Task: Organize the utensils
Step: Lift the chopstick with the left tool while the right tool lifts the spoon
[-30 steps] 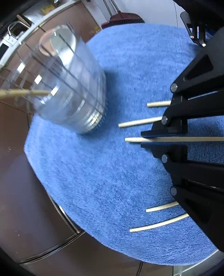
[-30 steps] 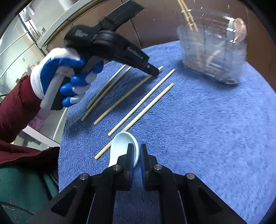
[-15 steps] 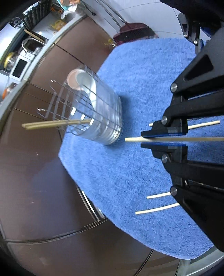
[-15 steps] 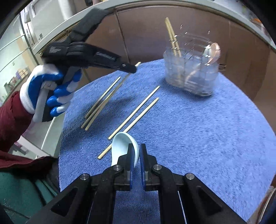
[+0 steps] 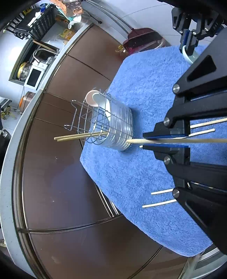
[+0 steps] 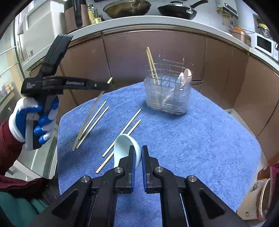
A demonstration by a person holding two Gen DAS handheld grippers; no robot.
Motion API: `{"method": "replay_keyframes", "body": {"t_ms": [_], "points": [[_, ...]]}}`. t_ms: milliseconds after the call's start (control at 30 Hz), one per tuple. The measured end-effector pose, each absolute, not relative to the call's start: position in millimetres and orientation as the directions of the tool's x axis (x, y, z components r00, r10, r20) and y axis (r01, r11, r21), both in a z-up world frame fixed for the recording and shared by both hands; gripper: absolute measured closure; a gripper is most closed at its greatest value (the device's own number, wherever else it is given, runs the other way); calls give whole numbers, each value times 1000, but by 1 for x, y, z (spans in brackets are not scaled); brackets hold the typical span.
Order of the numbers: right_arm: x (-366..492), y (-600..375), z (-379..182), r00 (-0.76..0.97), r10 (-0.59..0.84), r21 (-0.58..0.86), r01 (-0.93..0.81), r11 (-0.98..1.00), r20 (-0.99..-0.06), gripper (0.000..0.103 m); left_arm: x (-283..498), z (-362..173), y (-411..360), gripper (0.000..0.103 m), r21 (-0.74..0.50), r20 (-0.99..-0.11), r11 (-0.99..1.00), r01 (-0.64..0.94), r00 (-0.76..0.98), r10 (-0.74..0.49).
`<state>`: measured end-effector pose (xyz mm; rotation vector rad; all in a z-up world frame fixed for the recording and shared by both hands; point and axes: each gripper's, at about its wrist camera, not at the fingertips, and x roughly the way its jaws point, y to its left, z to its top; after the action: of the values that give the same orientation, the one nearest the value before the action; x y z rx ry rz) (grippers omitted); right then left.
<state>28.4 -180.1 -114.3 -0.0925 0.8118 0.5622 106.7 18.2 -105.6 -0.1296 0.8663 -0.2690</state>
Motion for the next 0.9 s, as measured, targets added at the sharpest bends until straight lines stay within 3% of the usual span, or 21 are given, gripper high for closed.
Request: {"method": "replay_keyframes", "body": {"t_ms": [633,900], "points": [[54,-201,-58,759,321,59,-352,934,-566,96,101,-63,10,98,-192,-603,958,212,745,-286],[89,-204,-30,821,292,30,-319,947,-490,96,126,-19,-2,98,-212,-502,947,243,804,-319]]}}
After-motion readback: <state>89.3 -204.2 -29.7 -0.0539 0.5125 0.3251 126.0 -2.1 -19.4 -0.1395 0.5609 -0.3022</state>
